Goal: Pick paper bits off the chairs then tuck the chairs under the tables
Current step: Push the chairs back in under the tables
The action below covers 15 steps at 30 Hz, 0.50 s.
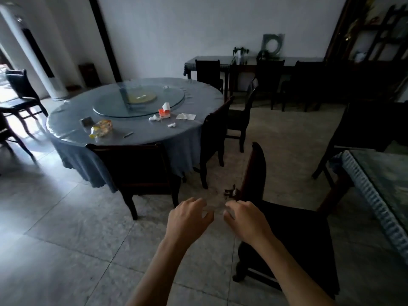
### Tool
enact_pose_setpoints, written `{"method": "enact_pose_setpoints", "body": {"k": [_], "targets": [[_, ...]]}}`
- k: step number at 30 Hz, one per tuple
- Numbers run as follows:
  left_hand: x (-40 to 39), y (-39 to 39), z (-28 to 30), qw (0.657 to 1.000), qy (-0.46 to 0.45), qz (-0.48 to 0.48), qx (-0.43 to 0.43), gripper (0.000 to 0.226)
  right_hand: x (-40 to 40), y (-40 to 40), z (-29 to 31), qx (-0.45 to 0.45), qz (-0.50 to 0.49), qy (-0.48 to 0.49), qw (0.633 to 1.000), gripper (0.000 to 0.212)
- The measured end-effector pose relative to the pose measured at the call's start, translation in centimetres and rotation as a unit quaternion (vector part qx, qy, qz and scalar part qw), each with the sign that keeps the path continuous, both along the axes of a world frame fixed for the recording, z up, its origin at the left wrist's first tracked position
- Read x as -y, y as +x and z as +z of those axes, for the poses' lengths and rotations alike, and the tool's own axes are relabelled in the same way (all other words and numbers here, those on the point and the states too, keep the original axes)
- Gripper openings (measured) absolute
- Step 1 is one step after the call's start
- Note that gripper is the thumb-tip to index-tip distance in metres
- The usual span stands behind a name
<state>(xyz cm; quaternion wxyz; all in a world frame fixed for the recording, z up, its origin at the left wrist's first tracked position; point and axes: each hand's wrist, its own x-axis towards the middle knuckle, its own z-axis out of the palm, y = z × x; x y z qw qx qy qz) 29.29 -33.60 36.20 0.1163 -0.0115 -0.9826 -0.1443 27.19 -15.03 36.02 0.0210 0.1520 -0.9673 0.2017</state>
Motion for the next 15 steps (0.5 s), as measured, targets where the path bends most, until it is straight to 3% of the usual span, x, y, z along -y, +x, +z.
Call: {"method": "enact_pose_setpoints", "body": {"k": [15], "targets": [[9.4, -27.2, -3.0, 0.994, 0.022, -0.103, 0.017, 0.032, 8.9, -21.3, -2.0, 0.011, -0.125, -0.024, 0.992, 0.044]]}}
